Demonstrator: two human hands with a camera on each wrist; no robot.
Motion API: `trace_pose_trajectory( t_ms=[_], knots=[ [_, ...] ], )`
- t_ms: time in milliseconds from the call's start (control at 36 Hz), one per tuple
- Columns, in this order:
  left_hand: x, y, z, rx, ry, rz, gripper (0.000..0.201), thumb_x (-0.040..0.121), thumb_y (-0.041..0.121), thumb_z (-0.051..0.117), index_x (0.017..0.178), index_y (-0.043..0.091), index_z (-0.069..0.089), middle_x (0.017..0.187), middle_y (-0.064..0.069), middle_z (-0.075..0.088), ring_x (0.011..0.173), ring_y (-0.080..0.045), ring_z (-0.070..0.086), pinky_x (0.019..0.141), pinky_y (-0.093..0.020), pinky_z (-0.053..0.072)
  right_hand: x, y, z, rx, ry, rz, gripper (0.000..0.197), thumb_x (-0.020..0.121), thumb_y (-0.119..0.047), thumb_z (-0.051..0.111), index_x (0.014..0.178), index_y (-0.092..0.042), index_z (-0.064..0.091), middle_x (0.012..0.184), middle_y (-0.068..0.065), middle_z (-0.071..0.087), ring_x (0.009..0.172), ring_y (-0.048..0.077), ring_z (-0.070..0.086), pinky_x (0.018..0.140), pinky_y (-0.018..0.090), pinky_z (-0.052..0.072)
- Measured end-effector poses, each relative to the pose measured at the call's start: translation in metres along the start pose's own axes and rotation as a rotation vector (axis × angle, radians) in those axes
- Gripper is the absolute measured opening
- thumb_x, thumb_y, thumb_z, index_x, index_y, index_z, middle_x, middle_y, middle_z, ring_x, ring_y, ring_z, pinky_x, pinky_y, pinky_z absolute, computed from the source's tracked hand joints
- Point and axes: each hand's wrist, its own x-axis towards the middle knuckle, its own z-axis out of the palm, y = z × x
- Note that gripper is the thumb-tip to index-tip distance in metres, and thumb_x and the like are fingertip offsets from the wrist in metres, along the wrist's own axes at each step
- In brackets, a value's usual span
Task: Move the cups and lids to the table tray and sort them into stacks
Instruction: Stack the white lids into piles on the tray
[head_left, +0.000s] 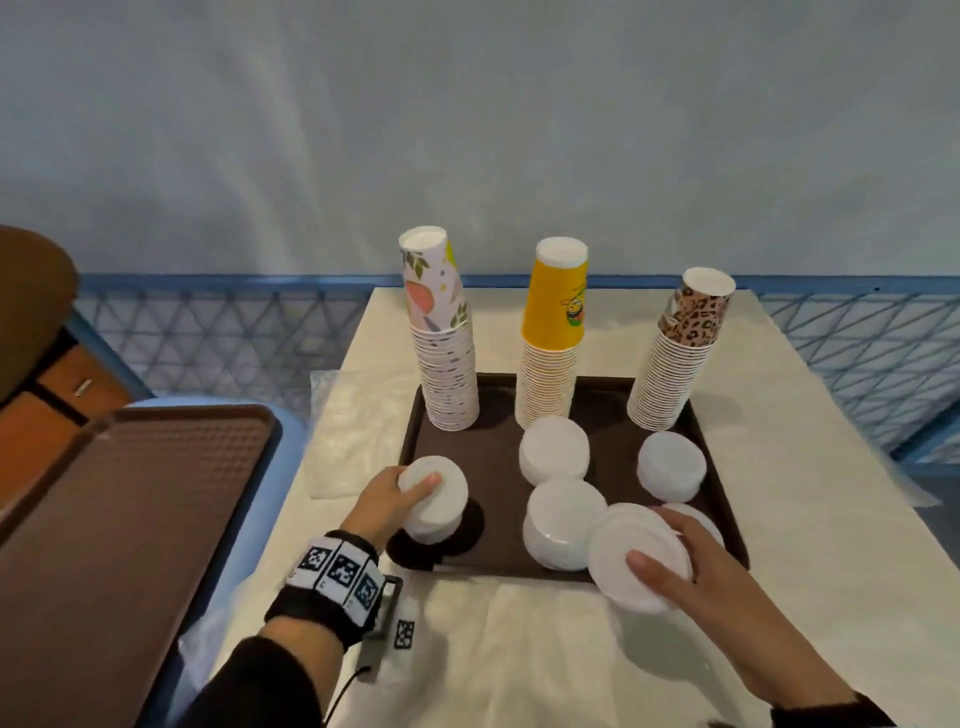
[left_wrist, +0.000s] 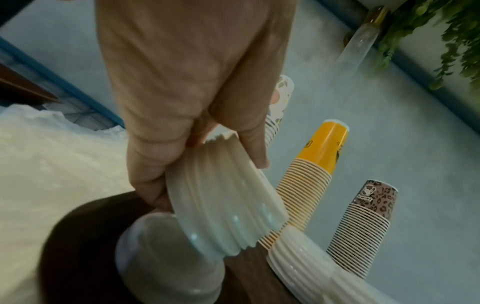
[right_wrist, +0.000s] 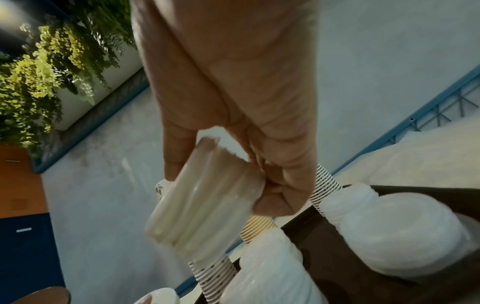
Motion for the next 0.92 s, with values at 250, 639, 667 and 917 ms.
trace_pose_trajectory(
  t_ms=[250, 639, 667, 917],
  knots=[
    [0.021, -0.014, -0.001, 0.267, -0.221, -0.011, 0.047, 0.090, 0.038, 0.056, 0.120, 0.003, 0.058, 0.119, -0.015, 0.062, 0.107, -0.027, 0.057, 0.088, -0.031, 0.043, -0.012, -0.013, 0.050, 0.011, 0.064, 0.111, 0.049, 0.077, -0.033, 0.070, 0.120, -0.031, 0.047, 0.113, -0.009, 0.060, 0.102, 0.006, 0.055, 0.086, 0.028, 0.043],
    [0.029, -0.021, 0.003, 0.541, -0.195, 0.099, 0.057, 0.094, 0.037, 0.048, 0.142, 0.011, 0.031, 0.141, -0.013, 0.044, 0.130, -0.026, 0.042, 0.105, -0.030, 0.033, 0.006, -0.045, 0.095, 0.057, 0.055, 0.126, 0.051, 0.081, -0.041, 0.064, 0.127, -0.032, 0.045, 0.122, -0.006, 0.057, 0.112, 0.014, 0.054, 0.102, 0.043, 0.045],
    [0.028, -0.022, 0.002, 0.540, -0.194, 0.103, 0.056, 0.094, 0.036, 0.047, 0.141, 0.011, 0.032, 0.141, -0.012, 0.045, 0.130, -0.026, 0.043, 0.105, -0.030, 0.034, 0.014, -0.050, 0.098, 0.088, 0.059, 0.116, 0.051, 0.083, -0.040, 0.062, 0.129, -0.031, 0.044, 0.122, -0.006, 0.055, 0.113, 0.015, 0.053, 0.102, 0.043, 0.046],
    [0.024, -0.034, -0.001, 0.399, -0.138, 0.139, 0.049, 0.090, 0.026, 0.054, 0.136, 0.012, 0.042, 0.131, -0.009, 0.053, 0.118, -0.023, 0.052, 0.098, -0.030, 0.040, 0.131, -0.080, 0.153, 0.259, 0.059, 0.206, 0.049, 0.089, -0.026, 0.055, 0.135, -0.018, 0.040, 0.128, 0.007, 0.051, 0.116, 0.024, 0.049, 0.095, 0.038, 0.047]
  ],
)
